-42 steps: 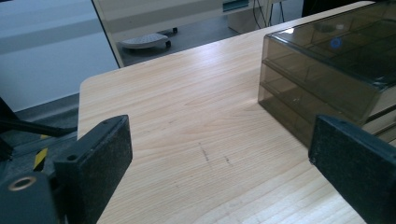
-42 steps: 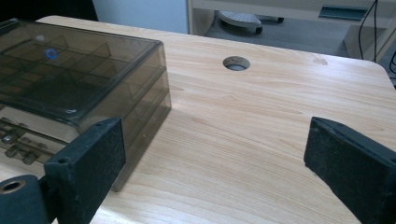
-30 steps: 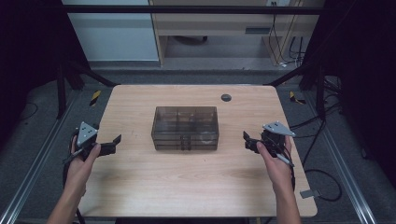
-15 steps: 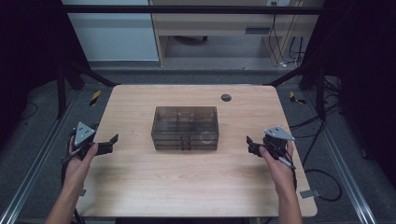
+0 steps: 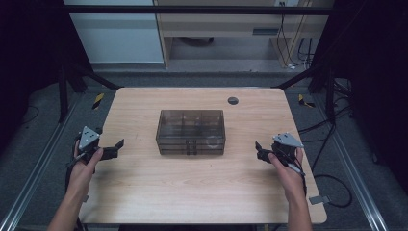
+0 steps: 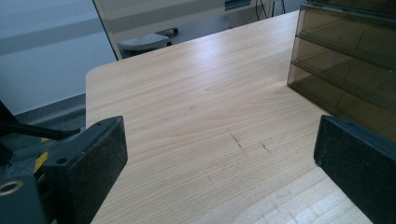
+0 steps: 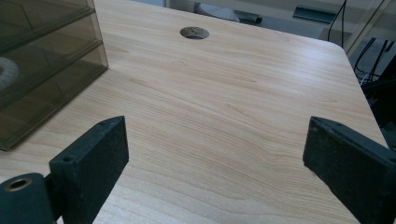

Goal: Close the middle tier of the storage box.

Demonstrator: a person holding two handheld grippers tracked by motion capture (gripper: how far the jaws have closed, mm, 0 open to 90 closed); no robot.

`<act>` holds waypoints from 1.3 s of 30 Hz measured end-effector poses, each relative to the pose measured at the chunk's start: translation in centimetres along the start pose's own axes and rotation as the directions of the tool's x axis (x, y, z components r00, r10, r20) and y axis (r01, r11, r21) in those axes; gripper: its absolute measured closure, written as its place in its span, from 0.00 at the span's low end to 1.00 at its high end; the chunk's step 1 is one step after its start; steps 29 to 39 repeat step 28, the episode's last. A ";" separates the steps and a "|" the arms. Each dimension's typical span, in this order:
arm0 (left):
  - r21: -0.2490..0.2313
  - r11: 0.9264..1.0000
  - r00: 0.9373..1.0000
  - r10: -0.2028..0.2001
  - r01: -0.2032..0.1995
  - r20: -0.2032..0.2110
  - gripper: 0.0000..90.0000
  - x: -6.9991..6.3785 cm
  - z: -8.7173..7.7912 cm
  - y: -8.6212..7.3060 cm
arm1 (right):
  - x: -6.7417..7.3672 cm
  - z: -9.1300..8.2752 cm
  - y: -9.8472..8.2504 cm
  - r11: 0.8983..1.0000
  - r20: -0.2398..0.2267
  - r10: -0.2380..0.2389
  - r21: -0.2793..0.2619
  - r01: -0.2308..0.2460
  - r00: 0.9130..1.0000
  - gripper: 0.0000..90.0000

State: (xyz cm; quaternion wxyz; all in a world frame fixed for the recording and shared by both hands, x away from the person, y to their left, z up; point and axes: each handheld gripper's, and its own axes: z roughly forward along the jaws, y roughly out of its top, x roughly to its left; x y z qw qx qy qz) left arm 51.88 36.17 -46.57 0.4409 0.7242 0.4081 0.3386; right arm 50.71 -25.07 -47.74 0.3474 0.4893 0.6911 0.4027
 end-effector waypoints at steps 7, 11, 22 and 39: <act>0.047 0.998 0.999 0.032 -0.033 0.015 0.03 -0.4 0.8 -0.3 | 0.5 0.4 -0.4 1.000 -0.010 -0.016 0.012 0.016 1.000 0.08; 0.055 0.998 0.999 0.044 -0.045 0.014 0.03 -0.6 1.1 -0.6 | 0.6 0.7 -0.7 0.999 -0.016 -0.024 0.023 0.025 1.000 0.08; 0.096 0.995 0.999 0.040 -0.042 0.018 0.03 -0.6 1.8 -1.5 | 1.0 1.2 -1.6 0.998 -0.028 -0.032 0.050 0.034 0.999 0.08; 0.114 0.993 0.999 0.029 -0.030 0.013 0.03 -0.4 1.9 -1.7 | 1.2 1.4 -2.1 0.996 -0.032 -0.042 0.078 0.044 0.999 0.08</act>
